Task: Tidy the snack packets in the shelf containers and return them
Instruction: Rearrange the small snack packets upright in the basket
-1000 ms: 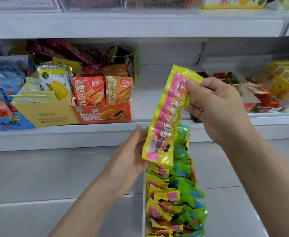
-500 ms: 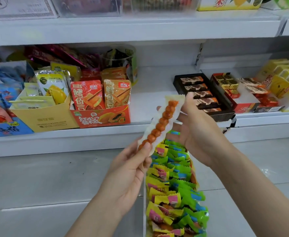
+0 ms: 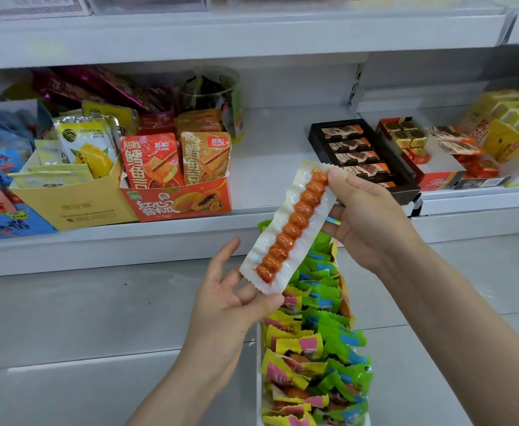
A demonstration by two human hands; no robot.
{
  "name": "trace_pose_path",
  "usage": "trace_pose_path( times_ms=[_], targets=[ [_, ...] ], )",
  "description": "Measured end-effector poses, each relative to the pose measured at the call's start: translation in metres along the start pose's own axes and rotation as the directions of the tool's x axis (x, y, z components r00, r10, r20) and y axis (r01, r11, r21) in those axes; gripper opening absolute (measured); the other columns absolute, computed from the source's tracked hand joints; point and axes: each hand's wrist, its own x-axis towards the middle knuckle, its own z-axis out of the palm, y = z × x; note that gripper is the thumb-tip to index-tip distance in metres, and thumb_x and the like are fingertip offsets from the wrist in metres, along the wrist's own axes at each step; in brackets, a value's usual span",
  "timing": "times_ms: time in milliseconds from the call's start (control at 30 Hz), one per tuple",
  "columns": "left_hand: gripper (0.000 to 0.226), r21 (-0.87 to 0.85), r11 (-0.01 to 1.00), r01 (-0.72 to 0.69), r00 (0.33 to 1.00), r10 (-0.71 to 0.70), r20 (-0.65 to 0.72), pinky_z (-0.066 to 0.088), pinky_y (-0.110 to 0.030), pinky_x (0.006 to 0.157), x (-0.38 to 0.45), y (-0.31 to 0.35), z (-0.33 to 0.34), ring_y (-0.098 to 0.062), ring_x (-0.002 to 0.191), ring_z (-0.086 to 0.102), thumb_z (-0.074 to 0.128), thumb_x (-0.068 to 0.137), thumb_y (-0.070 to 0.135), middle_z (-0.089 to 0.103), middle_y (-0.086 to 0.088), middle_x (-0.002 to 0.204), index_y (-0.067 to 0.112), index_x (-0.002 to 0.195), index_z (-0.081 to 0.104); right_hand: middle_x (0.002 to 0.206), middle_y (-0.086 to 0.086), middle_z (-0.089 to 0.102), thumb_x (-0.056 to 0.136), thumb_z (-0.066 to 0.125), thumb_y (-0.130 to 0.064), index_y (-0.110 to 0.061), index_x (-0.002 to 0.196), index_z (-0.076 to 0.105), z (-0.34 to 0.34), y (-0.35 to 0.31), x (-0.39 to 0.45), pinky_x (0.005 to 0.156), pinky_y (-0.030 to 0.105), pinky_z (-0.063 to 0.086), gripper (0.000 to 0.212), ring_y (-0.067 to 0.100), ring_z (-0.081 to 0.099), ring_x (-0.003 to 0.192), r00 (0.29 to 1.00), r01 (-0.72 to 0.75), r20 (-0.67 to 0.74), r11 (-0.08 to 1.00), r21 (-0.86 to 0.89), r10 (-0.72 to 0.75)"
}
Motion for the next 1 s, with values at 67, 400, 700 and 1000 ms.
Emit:
trace_pose_path(
  times_ms=[67, 400, 700, 1000],
  targets=[
    [0.098, -0.03, 0.999, 0.021, 1.0, -0.021, 0.009, 0.058, -0.025, 0.072, 0.0, -0.002, 0.0, -0.022, 0.107, 0.071, 0.083, 0.053, -0.002, 0.072, -0.005, 0.12, 0.031, 0.137, 0.045, 0.086, 0.001, 0.076, 0.104, 0.049, -0.024, -0.018, 0.092, 0.076, -0.001, 0.0, 0.001, 0.067, 0.032, 0.062, 0.03, 0.014, 0.074, 0.078, 1.0, 0.001, 0.001, 1.0, 0.026, -0.001],
    [0.034, 0.003, 0.999, -0.037, 0.999, 0.037, -0.032, 0.056, -0.019, 0.069, 0.001, -0.01, -0.003, -0.018, 0.09, 0.075, 0.081, 0.057, 0.021, 0.077, -0.01, 0.101, 0.021, 0.091, 0.079, 0.101, 0.004, 0.076, 0.1, 0.055, -0.031, -0.016, 0.105, 0.076, -0.006, 0.012, 0.001, 0.085, 0.036, 0.06, 0.026, 0.022, 0.073, 0.096, 0.998, -0.061, 0.026, 0.998, 0.019, 0.061],
    [0.041, 0.57, 0.596, -0.566, 0.775, 0.62, 0.12, 0.053, -0.021, 0.082, 0.011, -0.009, -0.018, -0.02, 0.096, 0.07, 0.079, 0.069, -0.012, 0.074, 0.009, 0.096, 0.025, 0.086, 0.079, 0.11, 0.022, 0.071, 0.098, 0.052, -0.044, 0.004, 0.115, 0.062, -0.001, 0.008, -0.004, 0.075, 0.04, 0.062, 0.052, 0.035, 0.073, 0.097, 0.968, -0.2, 0.165, 0.978, 0.064, 0.188],
    [0.064, 0.743, 0.495, -0.451, 0.806, 0.583, 0.1, 0.047, -0.024, 0.101, 0.027, -0.006, -0.038, -0.011, 0.112, 0.061, 0.066, 0.08, -0.017, 0.059, 0.013, 0.117, 0.037, 0.114, 0.059, 0.076, -0.002, 0.076, 0.101, 0.052, -0.02, -0.018, 0.093, 0.069, -0.029, -0.023, -0.004, 0.065, 0.034, 0.063, 0.02, 0.016, 0.075, 0.07, 0.975, 0.214, -0.024, 0.959, -0.188, -0.223]
  ],
)
